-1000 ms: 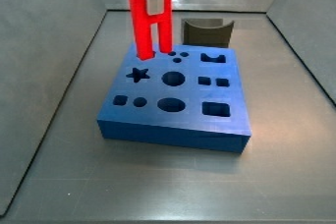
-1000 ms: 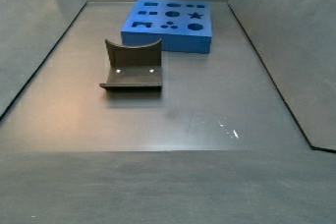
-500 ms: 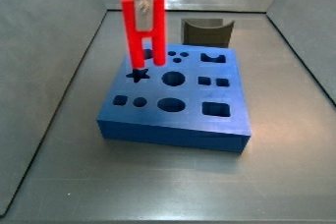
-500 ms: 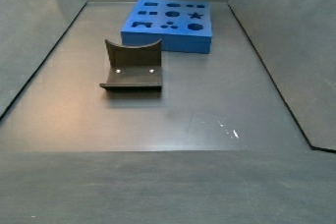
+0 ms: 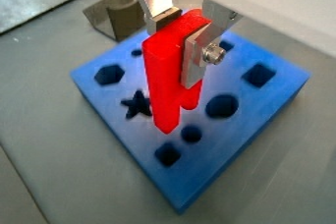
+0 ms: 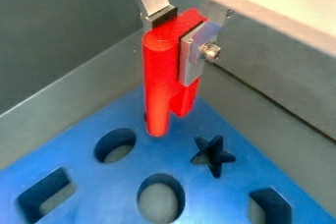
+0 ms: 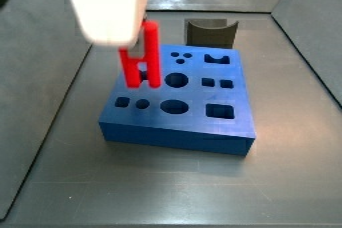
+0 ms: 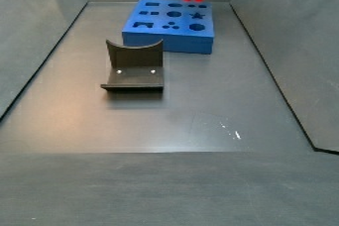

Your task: Insert the square-circle object.

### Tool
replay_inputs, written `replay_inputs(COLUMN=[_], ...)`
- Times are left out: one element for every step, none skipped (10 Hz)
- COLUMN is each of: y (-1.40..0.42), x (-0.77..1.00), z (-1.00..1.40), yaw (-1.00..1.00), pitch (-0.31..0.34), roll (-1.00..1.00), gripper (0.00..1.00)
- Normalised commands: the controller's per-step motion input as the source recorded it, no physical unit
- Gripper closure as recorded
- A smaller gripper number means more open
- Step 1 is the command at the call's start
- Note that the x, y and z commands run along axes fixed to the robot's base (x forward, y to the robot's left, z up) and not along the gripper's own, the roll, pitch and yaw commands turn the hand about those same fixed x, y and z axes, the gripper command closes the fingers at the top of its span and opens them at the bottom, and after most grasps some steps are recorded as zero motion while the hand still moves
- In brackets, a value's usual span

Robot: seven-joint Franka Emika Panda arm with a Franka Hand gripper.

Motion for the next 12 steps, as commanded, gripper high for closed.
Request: replay_inputs(y=[0.00, -0.05, -0.08, -0.07, -0.04, -0.07, -0.11, -0.12, -0.13, -0.09, 0.00, 0.00], x=[-0.33, -0.21, -0.08, 0.00, 0.14, 0.01, 0.00, 0.00, 0.00, 0.00, 0.10, 0.21], z=[-0.31, -0.30, -0.17, -0.15, -0.14, -0.19, -0.21, -0.20, -0.19, -0.19, -0.27, -0.43], yaw=[-0.13, -0.23, -0.17, -0.14, -0.16, -0.15, -0.09, -0.08, -0.09, -0.11, -0.09, -0.13], pitch=[-0.230, -0.197, -0.074, 0.000, 0.059, 0.050, 0.027, 0.000, 0.003, 0.019, 0.101, 0.171], roll=[-0.35, -0.34, -0.15, -0.02, 0.00, 0.00, 0.01, 0.00, 0.00, 0.00, 0.05, 0.08], gripper=[1.00, 1.00, 1.00, 1.00, 1.00, 1.00, 1.00, 1.00, 1.00, 1.00, 1.00, 1.00])
